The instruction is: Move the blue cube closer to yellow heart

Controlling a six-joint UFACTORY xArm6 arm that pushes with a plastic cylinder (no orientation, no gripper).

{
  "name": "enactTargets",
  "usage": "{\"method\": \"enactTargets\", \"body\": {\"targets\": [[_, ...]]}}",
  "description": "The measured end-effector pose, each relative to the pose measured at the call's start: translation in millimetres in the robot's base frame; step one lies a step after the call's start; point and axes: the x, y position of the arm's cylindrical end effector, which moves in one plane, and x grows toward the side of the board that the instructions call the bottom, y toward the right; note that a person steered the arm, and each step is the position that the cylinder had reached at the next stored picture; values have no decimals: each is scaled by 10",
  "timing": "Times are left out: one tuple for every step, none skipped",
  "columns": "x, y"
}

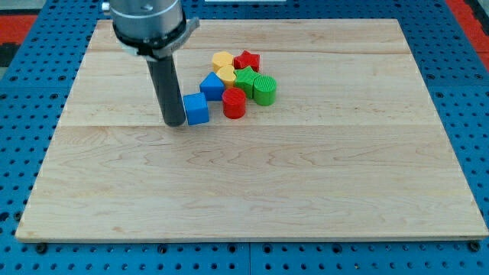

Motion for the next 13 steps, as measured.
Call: {"method": "enactTargets", "body": {"targets": [[372, 456], [64, 666], [-233, 132], [-364, -367], [-492, -307], [-70, -503], [11, 137], [-408, 146], [-638, 41], [-637, 37], [-738, 37], [-749, -204], [-867, -567]]}}
